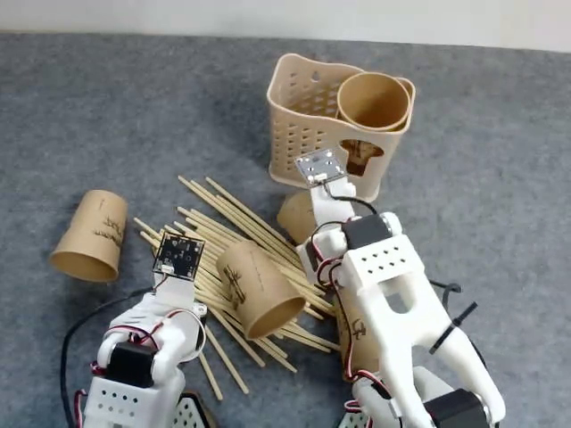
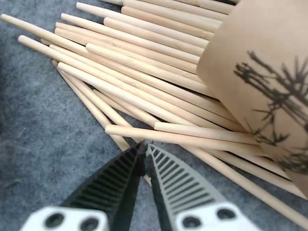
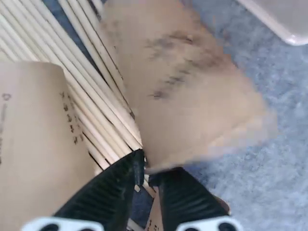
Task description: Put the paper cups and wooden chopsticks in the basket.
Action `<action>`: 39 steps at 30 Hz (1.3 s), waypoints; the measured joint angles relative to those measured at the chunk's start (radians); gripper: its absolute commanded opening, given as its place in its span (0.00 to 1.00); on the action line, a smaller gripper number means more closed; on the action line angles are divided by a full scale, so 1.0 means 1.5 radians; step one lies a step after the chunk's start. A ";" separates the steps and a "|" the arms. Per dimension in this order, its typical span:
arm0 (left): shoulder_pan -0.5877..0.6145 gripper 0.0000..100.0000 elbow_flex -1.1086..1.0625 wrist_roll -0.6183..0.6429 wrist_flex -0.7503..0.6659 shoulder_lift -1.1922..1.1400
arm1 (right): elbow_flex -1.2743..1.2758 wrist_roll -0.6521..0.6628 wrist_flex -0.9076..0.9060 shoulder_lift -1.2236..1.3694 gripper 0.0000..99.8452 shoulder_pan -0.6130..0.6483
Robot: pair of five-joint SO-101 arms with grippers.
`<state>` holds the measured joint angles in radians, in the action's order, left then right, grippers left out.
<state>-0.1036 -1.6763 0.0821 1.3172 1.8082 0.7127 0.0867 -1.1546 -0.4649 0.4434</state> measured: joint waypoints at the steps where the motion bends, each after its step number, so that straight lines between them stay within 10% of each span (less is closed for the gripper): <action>1: 0.000 0.01 0.000 0.000 0.000 0.000 | -0.001 0.003 -0.004 0.000 0.01 0.000; 22: 0.000 0.01 0.000 0.000 0.000 0.000 | -0.352 0.146 -0.362 -0.189 0.01 0.031; 39: 0.000 0.01 0.000 0.000 0.000 0.000 | -0.491 0.351 -0.240 -0.186 0.01 -0.167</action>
<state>-0.1036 -1.6763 0.0821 1.3172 1.8082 -0.0238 0.6130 -1.5152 -0.7442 0.1933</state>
